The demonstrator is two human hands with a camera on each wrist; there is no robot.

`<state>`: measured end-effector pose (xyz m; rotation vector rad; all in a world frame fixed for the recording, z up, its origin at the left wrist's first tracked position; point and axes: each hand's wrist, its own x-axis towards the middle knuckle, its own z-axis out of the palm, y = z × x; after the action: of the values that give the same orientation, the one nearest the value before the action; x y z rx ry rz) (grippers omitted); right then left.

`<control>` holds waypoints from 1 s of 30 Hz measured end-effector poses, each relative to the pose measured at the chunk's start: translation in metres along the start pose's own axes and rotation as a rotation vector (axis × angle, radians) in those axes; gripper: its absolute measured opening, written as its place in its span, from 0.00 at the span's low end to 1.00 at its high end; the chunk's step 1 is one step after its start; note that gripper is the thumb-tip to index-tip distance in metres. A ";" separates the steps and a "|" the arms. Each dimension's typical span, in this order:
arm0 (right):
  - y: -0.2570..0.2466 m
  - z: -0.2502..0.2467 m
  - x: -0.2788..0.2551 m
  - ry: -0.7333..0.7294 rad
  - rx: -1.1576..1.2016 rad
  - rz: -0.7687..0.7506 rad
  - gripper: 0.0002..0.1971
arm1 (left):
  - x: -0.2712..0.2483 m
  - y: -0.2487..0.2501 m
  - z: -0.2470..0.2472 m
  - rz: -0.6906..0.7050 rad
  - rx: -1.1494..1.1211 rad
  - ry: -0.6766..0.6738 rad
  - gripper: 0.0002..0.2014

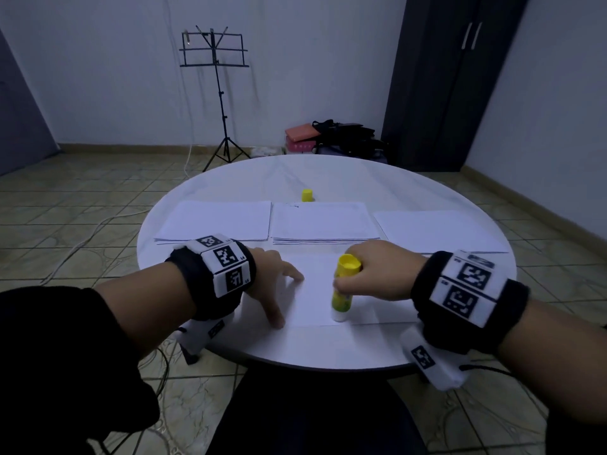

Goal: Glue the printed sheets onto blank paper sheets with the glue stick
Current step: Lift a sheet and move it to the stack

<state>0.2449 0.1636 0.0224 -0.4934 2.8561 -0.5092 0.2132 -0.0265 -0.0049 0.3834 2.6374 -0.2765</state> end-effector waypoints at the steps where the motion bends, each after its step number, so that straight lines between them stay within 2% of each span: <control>1: 0.010 -0.004 -0.004 0.004 0.008 0.023 0.13 | 0.001 0.001 -0.001 -0.003 0.012 -0.003 0.49; 9: 0.065 -0.031 -0.016 -0.003 0.034 0.190 0.15 | 0.004 0.008 -0.005 0.044 0.080 0.035 0.48; 14: 0.066 -0.037 0.014 0.162 0.065 0.266 0.14 | 0.008 0.011 -0.008 0.032 0.042 -0.001 0.52; 16: 0.066 -0.036 0.026 0.185 0.051 0.303 0.13 | 0.008 0.015 -0.010 0.045 0.069 -0.018 0.52; 21: 0.069 -0.033 0.028 0.145 0.034 0.348 0.13 | 0.008 0.020 -0.016 0.039 0.119 -0.061 0.51; 30: 0.075 -0.030 -0.030 0.025 0.057 0.275 0.13 | 0.010 0.023 -0.017 0.034 0.157 -0.059 0.52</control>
<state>0.2434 0.2494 0.0263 -0.0818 2.8589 -0.5461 0.2054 0.0020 0.0025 0.4644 2.5568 -0.4787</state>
